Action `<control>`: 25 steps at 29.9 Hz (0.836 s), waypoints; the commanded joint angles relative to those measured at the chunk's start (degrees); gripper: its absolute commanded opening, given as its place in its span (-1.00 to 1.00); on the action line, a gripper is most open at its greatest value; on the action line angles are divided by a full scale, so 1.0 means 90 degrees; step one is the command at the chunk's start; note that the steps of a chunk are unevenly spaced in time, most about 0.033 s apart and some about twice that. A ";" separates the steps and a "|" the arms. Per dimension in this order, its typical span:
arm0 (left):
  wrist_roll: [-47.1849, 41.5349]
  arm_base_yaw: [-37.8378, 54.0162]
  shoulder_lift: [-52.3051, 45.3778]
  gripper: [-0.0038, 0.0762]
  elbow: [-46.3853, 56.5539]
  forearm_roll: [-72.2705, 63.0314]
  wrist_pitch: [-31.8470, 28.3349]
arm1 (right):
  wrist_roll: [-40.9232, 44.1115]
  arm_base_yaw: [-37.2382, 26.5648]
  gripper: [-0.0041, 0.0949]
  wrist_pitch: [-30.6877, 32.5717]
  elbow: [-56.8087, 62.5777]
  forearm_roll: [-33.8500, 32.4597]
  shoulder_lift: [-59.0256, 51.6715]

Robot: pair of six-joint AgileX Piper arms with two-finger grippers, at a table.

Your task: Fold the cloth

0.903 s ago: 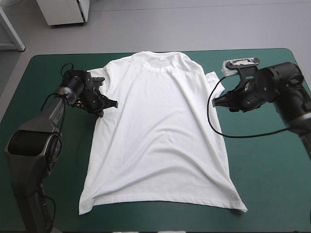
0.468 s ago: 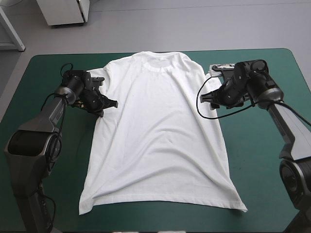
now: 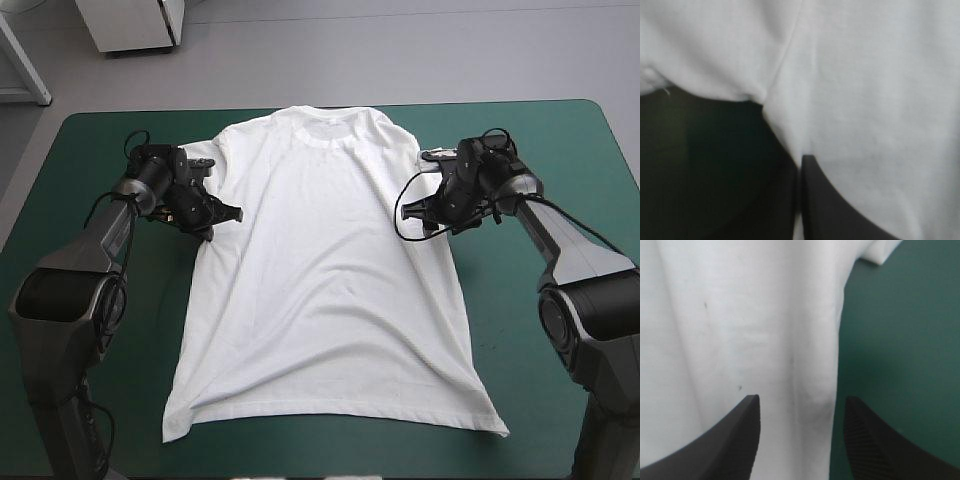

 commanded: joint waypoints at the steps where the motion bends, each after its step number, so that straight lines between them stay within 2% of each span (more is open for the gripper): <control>1: -0.0009 0.0007 -0.0192 -0.93 -0.0104 -0.0223 -0.0338 | -0.0065 -0.0048 -0.03 -0.0110 -0.0477 0.0053 -0.0083; 13: -0.0009 0.0007 -0.0192 -0.93 -0.0104 -0.0247 -0.0407 | 0.0089 -0.0048 -0.13 0.0616 -0.0614 -0.0062 0.0661; 16: -0.0009 0.0007 -0.0192 -0.93 -0.0104 -0.0247 -0.0407 | 0.0101 -0.0048 -0.48 0.0784 -0.0614 -0.0034 0.0749; 18: -0.0009 0.0007 -0.0192 -0.93 -0.0104 -0.0247 -0.0407 | 0.0029 -0.0035 -0.91 0.0850 -0.0645 -0.0034 0.0749; 25: 0.0270 0.0007 -0.0309 -0.93 -0.0632 -0.0598 -0.0070 | 0.0028 -0.0035 -0.96 0.0971 -0.1240 -0.0034 0.0435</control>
